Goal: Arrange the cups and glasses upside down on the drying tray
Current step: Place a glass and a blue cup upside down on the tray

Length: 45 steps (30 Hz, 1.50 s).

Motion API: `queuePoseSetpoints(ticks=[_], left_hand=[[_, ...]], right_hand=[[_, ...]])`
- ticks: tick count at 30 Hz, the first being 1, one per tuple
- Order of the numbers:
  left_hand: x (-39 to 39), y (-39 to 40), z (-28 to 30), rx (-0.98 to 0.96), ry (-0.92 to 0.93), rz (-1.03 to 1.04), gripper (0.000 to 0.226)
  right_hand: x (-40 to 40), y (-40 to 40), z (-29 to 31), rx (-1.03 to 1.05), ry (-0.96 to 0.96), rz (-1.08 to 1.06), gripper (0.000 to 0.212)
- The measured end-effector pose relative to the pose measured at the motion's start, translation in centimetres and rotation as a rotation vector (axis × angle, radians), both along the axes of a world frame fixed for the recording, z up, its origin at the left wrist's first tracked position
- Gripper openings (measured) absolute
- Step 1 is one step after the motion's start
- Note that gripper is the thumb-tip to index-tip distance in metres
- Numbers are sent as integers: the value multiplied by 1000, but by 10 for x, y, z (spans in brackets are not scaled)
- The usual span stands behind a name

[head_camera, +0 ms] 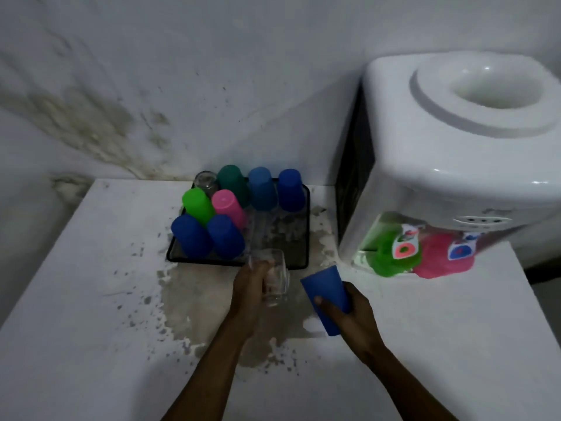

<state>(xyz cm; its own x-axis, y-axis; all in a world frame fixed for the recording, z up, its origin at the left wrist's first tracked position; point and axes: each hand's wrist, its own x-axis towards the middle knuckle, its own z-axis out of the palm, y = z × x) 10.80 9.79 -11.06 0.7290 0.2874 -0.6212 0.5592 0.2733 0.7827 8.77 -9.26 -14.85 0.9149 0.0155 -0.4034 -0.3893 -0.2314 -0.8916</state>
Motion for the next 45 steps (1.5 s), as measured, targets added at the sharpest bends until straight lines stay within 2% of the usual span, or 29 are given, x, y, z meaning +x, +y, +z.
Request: queuePoseSetpoints(ticks=[3,4,8,13,18,23,27,31,36,45], left_hand=[[25,15,4,75,5,-89,66],[33,18,7,84,-1,-116,70],[72,29,13,179,1,-181,61],[117,33,12,595,-138,-437,65],[146,27,5,1087,-105,-742,94],[159,25,-6,1323,-88,-917,75],[162,27,-17,1424,-93,-971,61],[168,29,-24,1479,-119,-1016,47],[170,34,-29,1527,-121,-1095,63],[173,49,-36,1507,-174,-1030,62]], right_hand=[[23,27,3,-19,-9,0,43],[31,34,4,-36,-13,-6,45],[59,52,8,-83,-21,-62,64],[88,56,14,-212,-52,-141,53],[108,55,16,-341,-55,-177,54],[118,55,12,-429,-102,-143,57],[129,61,13,-549,-175,-73,63],[140,74,16,-603,-158,-28,71],[155,86,20,-634,-157,3,76],[182,103,4,-677,-215,78,64]])
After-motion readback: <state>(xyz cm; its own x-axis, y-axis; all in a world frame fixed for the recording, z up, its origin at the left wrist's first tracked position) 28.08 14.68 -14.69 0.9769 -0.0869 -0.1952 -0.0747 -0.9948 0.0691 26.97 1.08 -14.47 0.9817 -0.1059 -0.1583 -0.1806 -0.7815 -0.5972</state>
